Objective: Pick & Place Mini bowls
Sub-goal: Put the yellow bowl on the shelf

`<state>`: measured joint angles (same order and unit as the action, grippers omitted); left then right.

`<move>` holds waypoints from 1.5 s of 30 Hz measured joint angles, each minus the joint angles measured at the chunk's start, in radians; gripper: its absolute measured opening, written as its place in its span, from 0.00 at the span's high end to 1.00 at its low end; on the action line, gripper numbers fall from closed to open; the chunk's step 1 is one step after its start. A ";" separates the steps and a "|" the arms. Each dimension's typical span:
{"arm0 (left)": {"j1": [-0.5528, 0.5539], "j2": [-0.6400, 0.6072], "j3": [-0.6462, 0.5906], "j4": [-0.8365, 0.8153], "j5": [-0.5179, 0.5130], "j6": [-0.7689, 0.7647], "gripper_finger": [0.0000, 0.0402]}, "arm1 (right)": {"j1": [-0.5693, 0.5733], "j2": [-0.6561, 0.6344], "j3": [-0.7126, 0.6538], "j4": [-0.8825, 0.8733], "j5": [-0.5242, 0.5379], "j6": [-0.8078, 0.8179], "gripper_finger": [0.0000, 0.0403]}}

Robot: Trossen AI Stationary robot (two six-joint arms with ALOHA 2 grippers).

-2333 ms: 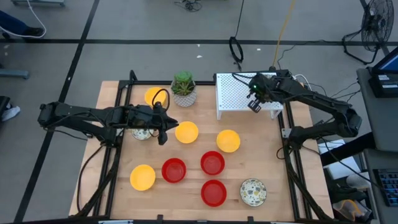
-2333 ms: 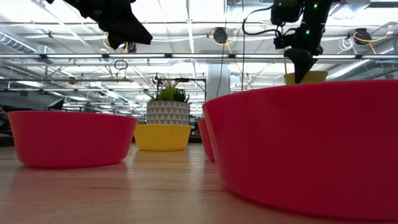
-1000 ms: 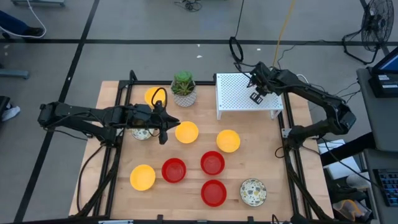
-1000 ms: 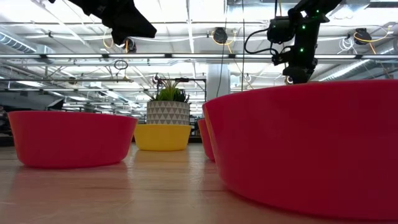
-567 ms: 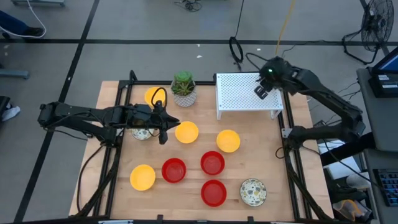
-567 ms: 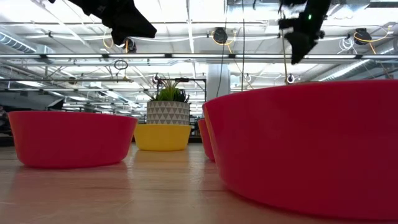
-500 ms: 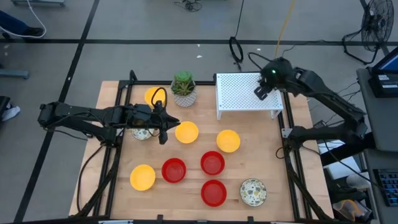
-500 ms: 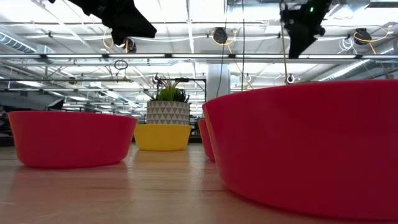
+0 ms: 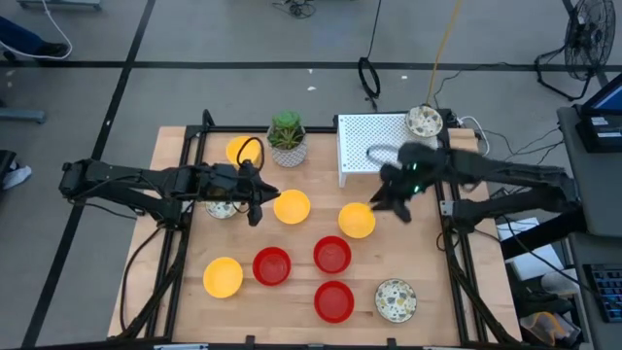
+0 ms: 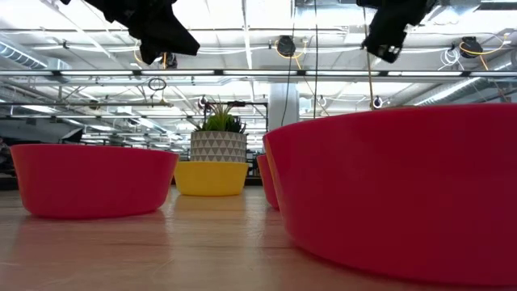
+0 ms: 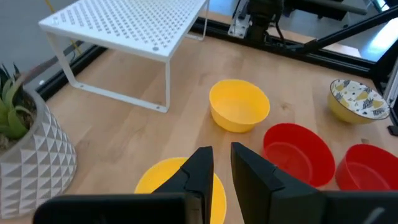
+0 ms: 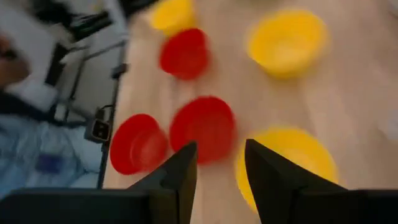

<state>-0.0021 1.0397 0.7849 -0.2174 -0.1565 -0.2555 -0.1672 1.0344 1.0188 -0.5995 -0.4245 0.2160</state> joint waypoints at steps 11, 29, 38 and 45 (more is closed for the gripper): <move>0.000 0.000 0.000 -0.030 0.002 -0.036 0.84 | 0.222 0.001 -0.408 1.000 0.003 -0.360 0.70; 0.001 0.000 0.000 -0.024 0.002 -0.069 0.84 | 0.248 0.000 -0.425 1.102 0.524 -0.496 0.70; 0.001 0.000 0.000 -0.025 0.001 -0.073 0.84 | 0.249 0.011 -0.224 0.404 0.687 -0.158 0.70; 0.001 0.000 0.000 -0.025 0.001 -0.072 0.84 | 0.308 0.081 -0.221 0.297 0.445 0.087 0.70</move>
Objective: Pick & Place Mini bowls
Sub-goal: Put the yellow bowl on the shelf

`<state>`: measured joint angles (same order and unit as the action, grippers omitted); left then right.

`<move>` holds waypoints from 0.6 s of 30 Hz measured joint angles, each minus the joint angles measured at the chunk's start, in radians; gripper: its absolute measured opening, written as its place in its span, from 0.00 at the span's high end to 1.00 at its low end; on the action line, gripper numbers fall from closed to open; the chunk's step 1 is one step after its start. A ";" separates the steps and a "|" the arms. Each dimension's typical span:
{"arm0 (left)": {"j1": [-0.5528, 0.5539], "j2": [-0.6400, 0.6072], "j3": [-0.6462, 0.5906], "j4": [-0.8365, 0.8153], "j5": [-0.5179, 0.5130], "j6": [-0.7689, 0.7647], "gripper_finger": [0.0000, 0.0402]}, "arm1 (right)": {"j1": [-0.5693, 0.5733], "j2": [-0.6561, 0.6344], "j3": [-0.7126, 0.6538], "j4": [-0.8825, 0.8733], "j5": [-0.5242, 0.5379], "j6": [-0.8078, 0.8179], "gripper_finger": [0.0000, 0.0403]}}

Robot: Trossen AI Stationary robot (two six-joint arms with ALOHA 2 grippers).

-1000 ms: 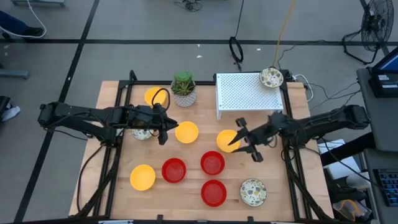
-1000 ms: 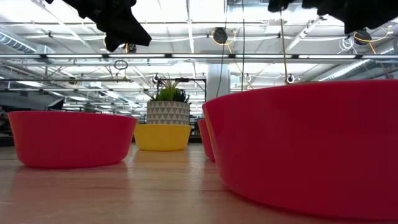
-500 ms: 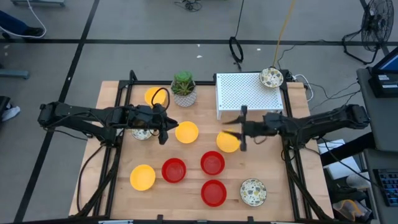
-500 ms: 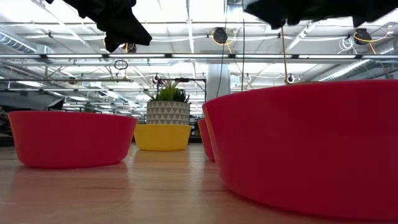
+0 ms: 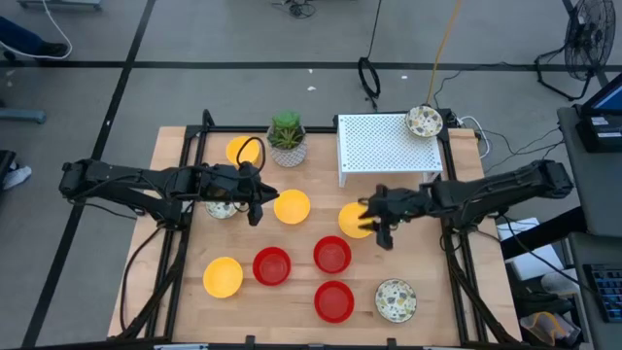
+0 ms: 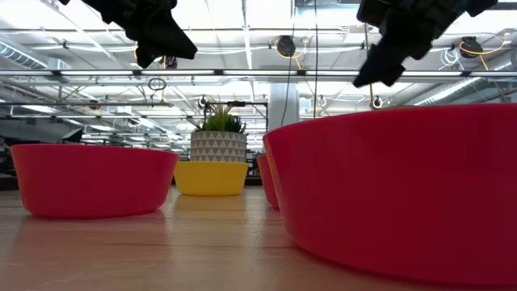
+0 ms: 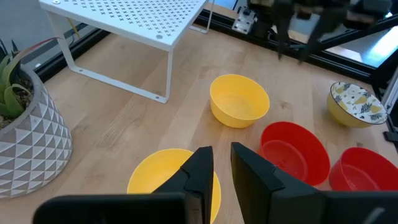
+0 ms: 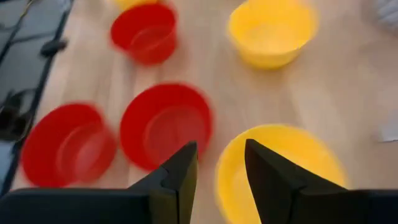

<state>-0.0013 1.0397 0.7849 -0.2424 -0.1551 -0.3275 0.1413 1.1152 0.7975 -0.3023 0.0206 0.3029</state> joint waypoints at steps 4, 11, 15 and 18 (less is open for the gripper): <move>0.000 0.000 0.000 0.000 0.000 0.000 0.84 | 0.039 0.064 0.000 -0.034 -0.004 -0.089 0.70; -0.001 0.000 0.000 -0.002 0.000 -0.027 0.84 | 0.074 0.181 0.000 -0.047 0.008 -0.247 0.70; -0.001 0.000 0.000 -0.002 0.000 -0.027 0.84 | 0.077 0.221 0.000 -0.045 0.011 -0.298 0.70; -0.001 0.000 0.000 -0.002 0.000 -0.027 0.84 | 0.077 0.255 0.000 -0.045 0.022 -0.315 0.70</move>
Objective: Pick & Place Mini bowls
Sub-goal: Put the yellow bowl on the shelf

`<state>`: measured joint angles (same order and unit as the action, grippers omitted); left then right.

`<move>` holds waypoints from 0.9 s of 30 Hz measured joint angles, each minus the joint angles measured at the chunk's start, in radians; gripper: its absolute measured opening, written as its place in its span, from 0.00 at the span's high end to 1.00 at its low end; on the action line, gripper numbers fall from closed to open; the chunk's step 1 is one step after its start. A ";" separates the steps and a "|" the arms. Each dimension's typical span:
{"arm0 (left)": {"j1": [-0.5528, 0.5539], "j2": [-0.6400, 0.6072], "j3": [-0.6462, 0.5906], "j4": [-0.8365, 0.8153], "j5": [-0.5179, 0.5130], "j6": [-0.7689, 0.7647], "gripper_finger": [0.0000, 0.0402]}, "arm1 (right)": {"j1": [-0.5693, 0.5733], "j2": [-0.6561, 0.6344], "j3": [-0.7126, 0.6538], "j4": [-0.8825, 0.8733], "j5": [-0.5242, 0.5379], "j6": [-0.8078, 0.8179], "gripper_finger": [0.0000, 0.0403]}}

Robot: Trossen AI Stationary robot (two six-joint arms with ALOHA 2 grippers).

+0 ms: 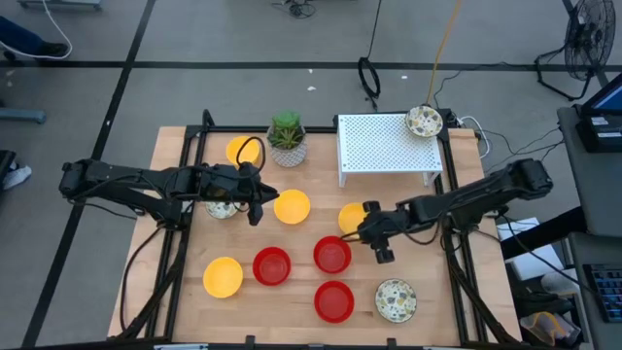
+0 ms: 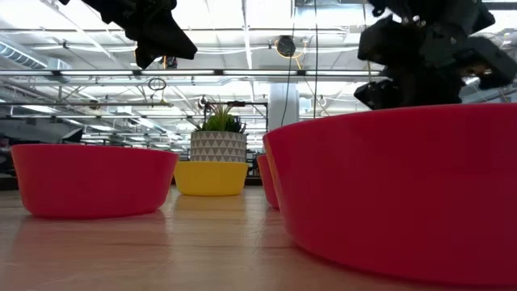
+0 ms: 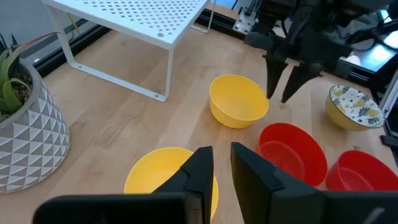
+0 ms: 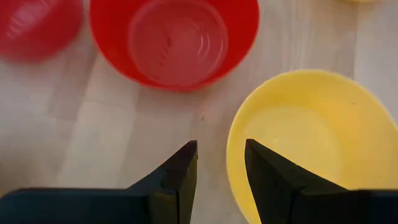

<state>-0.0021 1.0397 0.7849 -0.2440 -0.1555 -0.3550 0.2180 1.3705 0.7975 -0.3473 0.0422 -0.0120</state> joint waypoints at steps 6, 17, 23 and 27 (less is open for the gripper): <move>0.000 0.000 0.000 0.000 0.000 -0.003 0.84 | 0.000 0.060 0.000 0.029 0.010 -0.019 0.70; 0.000 0.000 0.000 0.001 0.000 0.004 0.84 | -0.005 0.122 -0.001 0.033 0.167 -0.038 0.70; 0.000 0.000 0.000 0.001 0.000 0.007 0.84 | -0.005 0.134 -0.001 0.043 0.167 -0.026 0.74; 0.000 0.000 0.000 0.001 0.000 0.010 0.84 | -0.005 0.134 -0.001 0.054 0.198 -0.028 0.84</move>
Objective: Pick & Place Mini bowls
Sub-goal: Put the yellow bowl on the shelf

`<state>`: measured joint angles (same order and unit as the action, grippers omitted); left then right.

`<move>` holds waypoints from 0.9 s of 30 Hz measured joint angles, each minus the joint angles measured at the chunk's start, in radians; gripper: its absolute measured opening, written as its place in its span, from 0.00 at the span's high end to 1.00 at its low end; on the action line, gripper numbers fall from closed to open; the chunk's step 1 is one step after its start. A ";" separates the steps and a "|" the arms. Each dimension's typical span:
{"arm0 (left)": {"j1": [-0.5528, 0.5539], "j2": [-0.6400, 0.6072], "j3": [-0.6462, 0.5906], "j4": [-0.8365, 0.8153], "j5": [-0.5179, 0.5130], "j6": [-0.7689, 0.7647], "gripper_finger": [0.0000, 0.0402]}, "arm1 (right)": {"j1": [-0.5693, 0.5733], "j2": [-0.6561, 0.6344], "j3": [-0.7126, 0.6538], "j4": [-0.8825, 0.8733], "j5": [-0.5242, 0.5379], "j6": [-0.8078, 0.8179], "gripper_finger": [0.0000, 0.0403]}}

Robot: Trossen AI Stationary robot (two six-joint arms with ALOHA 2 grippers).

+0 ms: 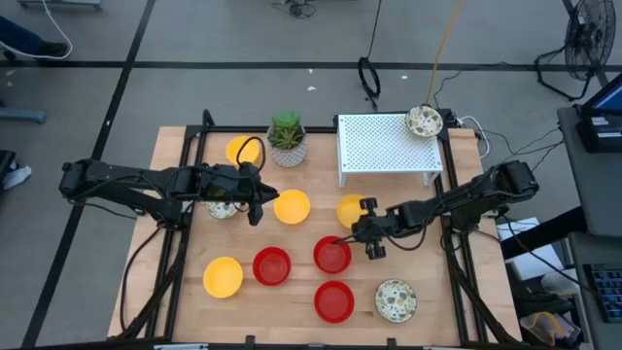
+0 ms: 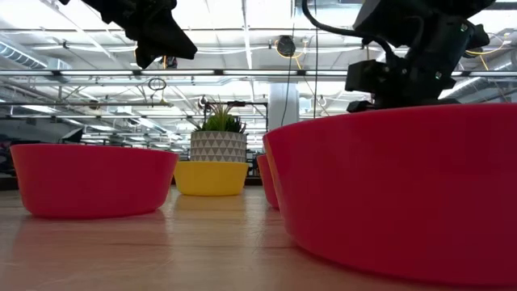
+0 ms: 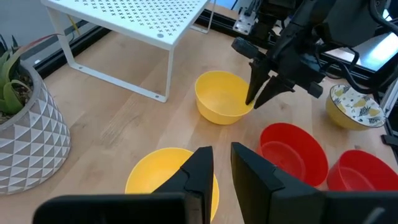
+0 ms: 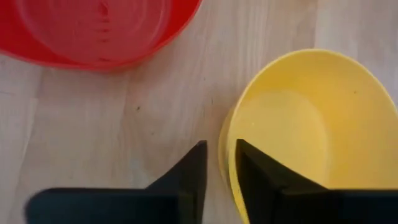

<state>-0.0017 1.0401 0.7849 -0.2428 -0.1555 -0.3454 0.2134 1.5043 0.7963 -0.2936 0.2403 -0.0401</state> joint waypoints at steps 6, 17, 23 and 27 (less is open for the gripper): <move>0.000 0.000 0.000 0.000 0.000 0.001 0.84 | 0.000 -0.004 0.000 0.001 0.001 0.018 0.98; 0.000 0.000 0.000 0.009 0.000 0.001 0.84 | 0.005 -0.199 0.158 -0.123 0.000 0.080 1.00; 0.000 0.000 0.000 0.008 0.000 0.001 0.84 | -0.008 -0.291 0.256 -0.182 0.134 0.029 1.00; 0.000 0.000 0.000 0.008 0.000 0.001 0.84 | -0.069 -0.305 0.301 -0.297 0.228 0.015 1.00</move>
<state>-0.0021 1.0401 0.7845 -0.2348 -0.1555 -0.3447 0.1443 1.1992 1.0972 -0.5911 0.4687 -0.0247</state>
